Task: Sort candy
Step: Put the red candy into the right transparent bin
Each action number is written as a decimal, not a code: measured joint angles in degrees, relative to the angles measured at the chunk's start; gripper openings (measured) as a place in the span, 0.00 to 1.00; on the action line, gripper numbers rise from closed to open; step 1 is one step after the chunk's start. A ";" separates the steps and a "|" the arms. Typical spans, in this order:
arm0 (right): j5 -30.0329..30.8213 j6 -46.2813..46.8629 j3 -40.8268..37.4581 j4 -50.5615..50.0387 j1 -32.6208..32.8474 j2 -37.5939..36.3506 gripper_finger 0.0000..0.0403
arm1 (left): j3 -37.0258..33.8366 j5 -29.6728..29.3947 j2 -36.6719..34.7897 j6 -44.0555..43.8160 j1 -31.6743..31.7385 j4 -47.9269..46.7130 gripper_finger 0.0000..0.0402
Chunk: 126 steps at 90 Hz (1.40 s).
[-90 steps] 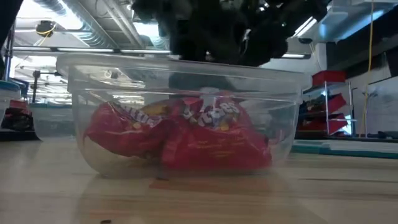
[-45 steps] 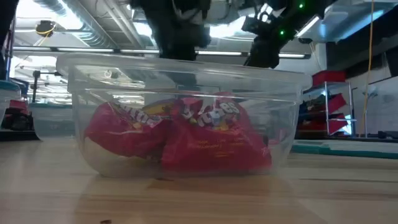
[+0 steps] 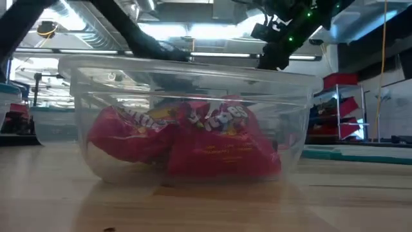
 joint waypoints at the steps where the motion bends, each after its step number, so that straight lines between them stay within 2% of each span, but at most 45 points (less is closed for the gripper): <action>1: -0.23 0.07 -0.01 -0.07 0.01 0.01 0.55 | 0.01 0.09 0.40 0.46 -0.02 0.22 0.31; 13: -0.38 0.31 -0.02 -0.04 0.00 0.00 0.55 | -0.02 -0.97 5.13 3.36 -1.34 2.07 0.31; 25: -0.38 0.38 -0.02 0.00 0.00 0.01 0.55 | 0.16 -9.56 6.69 3.86 -3.44 2.09 0.31; 31: -0.39 0.93 -0.02 0.00 0.00 0.02 0.55 | 0.23 -11.72 6.76 5.09 -4.37 1.11 0.28; 50: -0.38 1.33 -0.02 0.04 0.04 0.02 0.55 | -0.05 -16.65 3.89 10.61 -7.78 -1.19 0.03; 72: -1.62 2.83 -0.02 -0.18 0.04 0.04 0.55 | -0.05 -18.17 -3.98 11.03 -12.80 -4.33 0.00; 84: -3.51 3.13 -0.02 -0.44 0.04 0.04 0.55 | -0.03 -15.85 -10.11 10.94 -17.98 -8.80 0.00; 94: -4.85 3.09 -0.02 -0.20 0.04 0.04 0.55 | -0.03 -6.26 -14.57 11.70 -23.54 -11.72 0.00; 104: -4.86 3.06 -0.02 0.56 0.04 0.04 0.55 | 0.06 0.67 -17.17 18.10 -30.88 -14.77 0.00; 116: -4.93 3.10 -0.02 0.60 0.07 0.04 0.55 | 0.06 1.48 -16.61 28.81 -40.93 -21.12 0.00; 126: -5.26 3.51 -0.02 0.30 0.92 0.04 0.55 | 0.06 -1.04 -14.97 30.64 -47.99 -23.45 0.00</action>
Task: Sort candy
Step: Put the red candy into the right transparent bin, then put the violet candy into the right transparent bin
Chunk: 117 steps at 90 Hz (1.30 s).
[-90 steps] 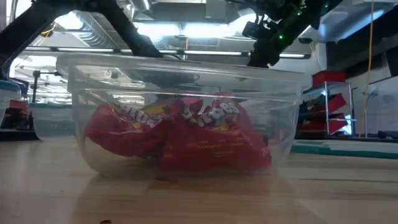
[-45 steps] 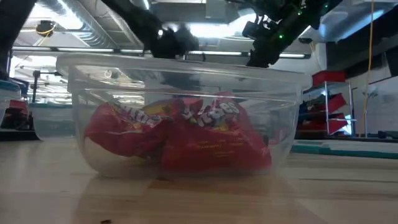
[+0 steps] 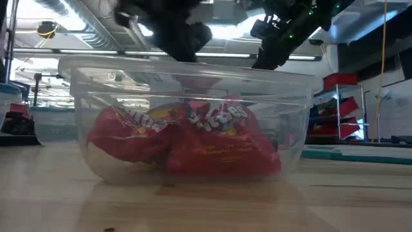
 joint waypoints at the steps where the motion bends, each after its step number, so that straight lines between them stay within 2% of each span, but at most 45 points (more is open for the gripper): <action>1: 0.00 0.02 0.00 0.01 0.13 0.00 0.55 | 0.00 -0.47 0.08 -0.04 -0.59 -0.12 0.00; 12: 0.40 0.05 0.00 0.55 1.96 0.00 0.55 | -0.02 -4.08 0.76 -0.14 -6.65 0.16 0.00; 27: 0.40 0.03 0.00 3.60 4.41 0.02 0.55 | 0.00 -4.24 1.55 -1.71 -13.18 1.51 0.00; 40: 0.38 0.03 0.00 5.87 5.34 0.02 0.55 | 0.00 -4.68 3.33 -3.55 -16.19 3.92 0.00; 48: 0.42 0.03 0.00 6.13 5.51 0.02 0.55 | 0.00 -6.84 5.42 -6.87 -16.79 2.97 0.00; 54: 0.44 0.04 0.00 6.09 5.51 0.02 0.55 | 0.00 -6.11 6.82 -9.67 -16.72 2.10 0.01; 70: 0.42 0.03 0.00 5.38 5.51 0.02 0.55 | 0.00 -6.09 10.16 -6.43 -15.91 0.90 0.01; 117: 0.44 0.00 0.00 5.45 5.46 0.02 0.55 | 0.00 -6.73 10.71 -6.73 -15.84 1.59 0.02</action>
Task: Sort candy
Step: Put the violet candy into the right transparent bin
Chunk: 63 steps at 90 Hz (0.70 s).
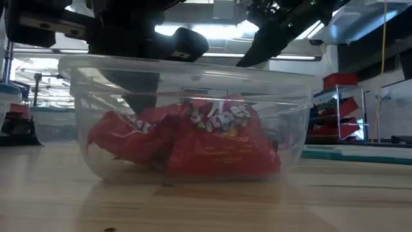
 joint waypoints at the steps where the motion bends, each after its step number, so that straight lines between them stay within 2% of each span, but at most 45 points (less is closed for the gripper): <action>1: 0.00 0.00 0.00 0.00 0.00 0.00 0.55 | 0.00 0.00 0.00 -0.22 0.00 -0.01 0.02; 15: 0.00 0.01 0.00 -0.02 0.00 0.00 0.55 | 0.00 0.09 -0.02 -7.18 0.44 0.03 0.08; 38: 0.00 -0.02 0.00 0.06 0.00 0.00 0.55 | 0.14 -1.45 -0.60 -13.52 0.50 -0.38 0.29; 51: 0.00 -0.02 0.00 0.04 0.00 0.00 0.55 | 4.26 -3.73 -1.94 -17.00 0.93 -6.23 0.37; 63: 0.01 -0.04 0.00 0.05 0.00 0.00 0.55 | 10.91 -4.55 -4.07 -22.69 2.86 -15.45 0.38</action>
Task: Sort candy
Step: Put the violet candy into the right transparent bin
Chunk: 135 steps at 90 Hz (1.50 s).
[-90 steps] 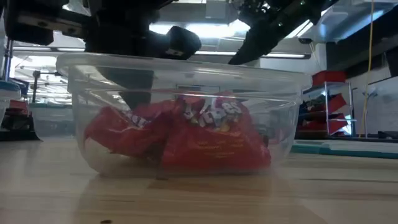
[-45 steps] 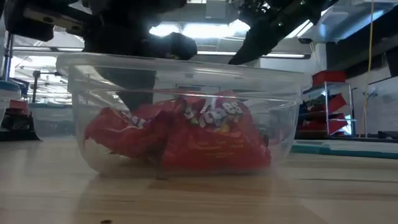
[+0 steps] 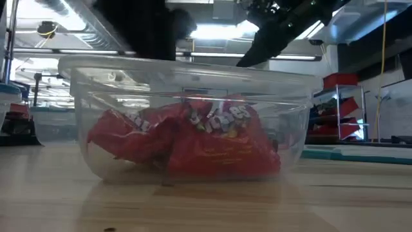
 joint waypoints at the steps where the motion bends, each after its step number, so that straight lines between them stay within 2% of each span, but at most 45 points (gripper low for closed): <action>1: -0.01 0.00 0.00 0.01 0.00 0.00 0.55 | 0.51 -0.29 -0.24 -0.70 0.29 -0.72 0.38; 10: 0.01 -0.62 0.00 0.17 0.00 0.00 0.55 | 2.53 -6.08 -3.00 -5.66 3.76 -4.25 0.36; 15: 0.01 -0.90 0.00 0.23 0.00 0.00 0.55 | 2.36 -13.76 -4.30 -9.04 6.60 -5.18 0.35; 22: 0.01 -0.94 0.00 0.20 0.00 0.00 0.55 | 2.32 -24.58 -4.43 -12.75 12.44 -8.16 0.33; 30: 0.01 -0.94 0.00 0.19 0.01 0.00 0.55 | 2.16 -29.21 -3.50 -16.75 21.18 -10.91 0.32; 36: 0.01 -0.94 0.00 -0.11 0.00 0.00 0.55 | 2.16 -27.54 -2.63 -16.71 28.16 -10.05 0.31; 51: 0.01 -0.94 0.00 -1.36 0.00 0.00 0.55 | 2.16 -18.90 0.21 -7.99 42.24 -5.52 0.31; 64: 0.01 -1.29 0.00 -3.31 0.00 0.00 0.55 | 2.16 -10.26 3.38 -4.02 51.52 -4.70 0.31; 75: 0.01 -2.18 0.00 -3.25 0.00 0.00 0.55 | 2.14 -9.46 6.60 -1.88 56.92 -4.70 0.31; 97: 0.01 -2.58 0.00 -3.18 0.00 0.00 0.55 | 2.14 -9.69 12.86 0.45 62.63 -3.93 0.31; 118: 0.01 -2.60 0.00 -3.25 0.02 0.00 0.55 | 2.14 -9.90 17.46 2.57 63.74 -3.82 0.31; 127: 0.01 -2.60 0.00 -3.42 0.02 0.00 0.55 | 2.14 -9.01 17.84 4.26 62.78 -3.81 0.25; 135: 0.01 -2.60 0.00 -3.46 0.02 0.00 0.55 | 2.14 -6.55 17.84 6.55 61.60 -3.69 0.14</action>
